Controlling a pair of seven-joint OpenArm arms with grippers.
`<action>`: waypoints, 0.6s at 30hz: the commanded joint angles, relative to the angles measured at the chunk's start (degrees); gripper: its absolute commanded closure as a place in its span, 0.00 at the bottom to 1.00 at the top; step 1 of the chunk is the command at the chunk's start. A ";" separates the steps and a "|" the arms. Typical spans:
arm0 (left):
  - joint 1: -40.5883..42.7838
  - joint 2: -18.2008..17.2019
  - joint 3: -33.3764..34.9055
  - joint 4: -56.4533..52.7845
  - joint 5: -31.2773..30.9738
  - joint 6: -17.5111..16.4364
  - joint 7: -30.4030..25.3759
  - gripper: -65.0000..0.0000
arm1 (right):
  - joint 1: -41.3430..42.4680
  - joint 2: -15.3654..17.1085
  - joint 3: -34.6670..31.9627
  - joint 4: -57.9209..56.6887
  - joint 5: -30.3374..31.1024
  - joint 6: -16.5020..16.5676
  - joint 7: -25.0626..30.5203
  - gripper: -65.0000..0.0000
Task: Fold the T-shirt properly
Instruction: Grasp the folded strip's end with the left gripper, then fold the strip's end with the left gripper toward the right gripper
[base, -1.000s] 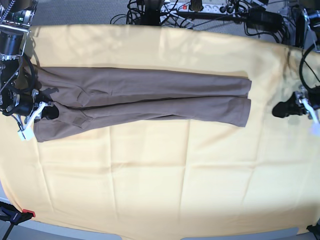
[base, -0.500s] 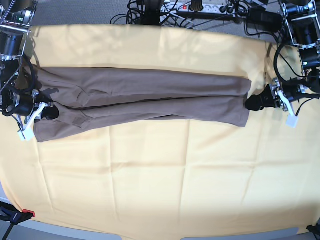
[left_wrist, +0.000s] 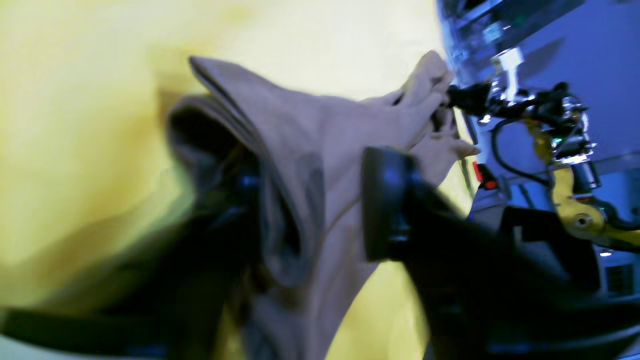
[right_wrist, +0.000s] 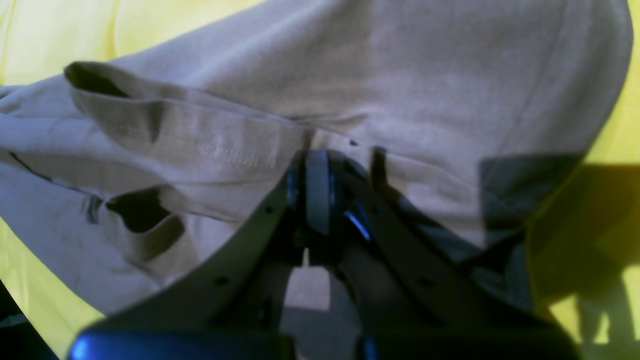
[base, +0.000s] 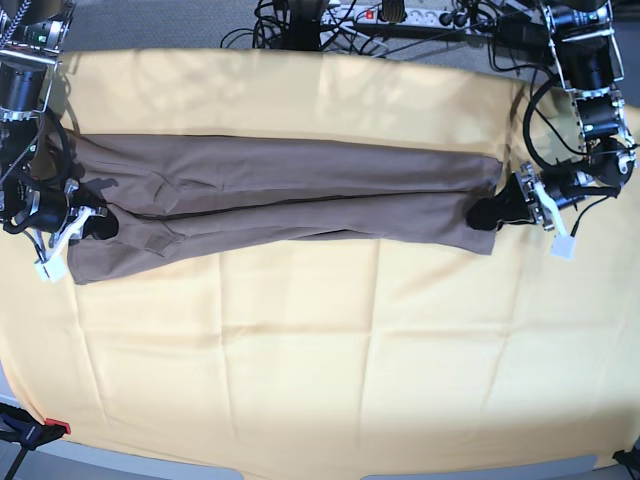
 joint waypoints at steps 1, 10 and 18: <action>-0.07 0.02 0.48 0.15 0.03 0.79 2.00 0.91 | 0.68 0.70 0.11 0.48 -0.07 -0.07 -0.24 1.00; -2.36 -0.02 0.46 0.20 0.03 4.07 2.00 1.00 | 0.66 0.66 0.11 0.48 -0.07 -0.07 -0.22 1.00; -3.06 0.39 0.48 6.88 0.03 5.35 2.00 1.00 | 0.66 0.66 0.11 0.48 -0.28 -0.07 -0.22 1.00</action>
